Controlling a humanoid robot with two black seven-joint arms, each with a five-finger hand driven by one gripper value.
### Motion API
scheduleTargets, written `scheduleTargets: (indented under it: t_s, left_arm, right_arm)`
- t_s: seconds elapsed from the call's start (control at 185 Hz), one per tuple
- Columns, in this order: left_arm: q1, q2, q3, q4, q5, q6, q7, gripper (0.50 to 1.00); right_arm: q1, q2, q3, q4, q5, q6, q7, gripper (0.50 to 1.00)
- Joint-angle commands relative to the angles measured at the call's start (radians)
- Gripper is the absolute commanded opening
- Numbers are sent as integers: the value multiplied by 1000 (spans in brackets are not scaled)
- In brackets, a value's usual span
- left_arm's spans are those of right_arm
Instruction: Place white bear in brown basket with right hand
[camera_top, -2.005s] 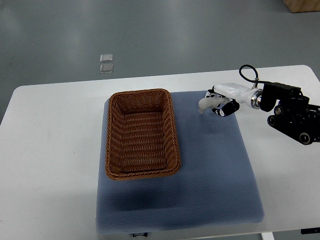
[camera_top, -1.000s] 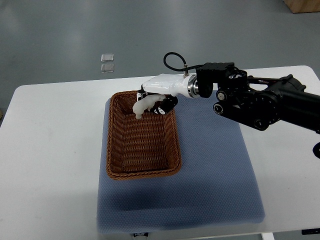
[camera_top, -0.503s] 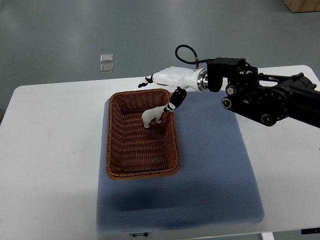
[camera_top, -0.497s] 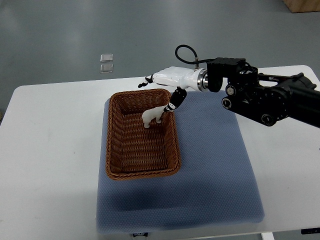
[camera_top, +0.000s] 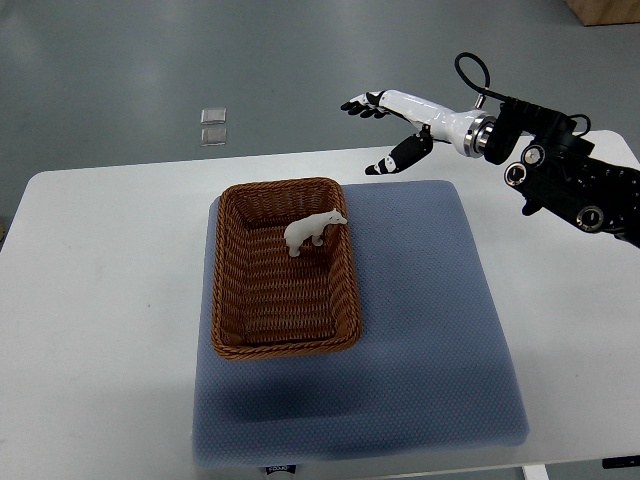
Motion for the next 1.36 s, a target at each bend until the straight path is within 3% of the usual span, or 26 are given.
scheduleTargets:
  t_s: [0.0, 0.405, 0.881, 1.351]
  left_arm:
    - [0, 0, 0, 0, 0, -1, 0, 1000]
    - [0, 0, 0, 0, 0, -1, 0, 1000]
    - [0, 0, 0, 0, 0, -1, 0, 1000]
    - [0, 0, 0, 0, 0, -1, 0, 1000]
  right_arm:
    - [-42, -1, 63, -43, 82, -2, 0, 887]
    - [-162, 13, 129, -165, 545, -80, 2, 915]
    - [-214, 35, 149, -168, 1061, -198, 12, 926]
    - [-220, 38, 149, -163, 1093, -194, 17, 926]
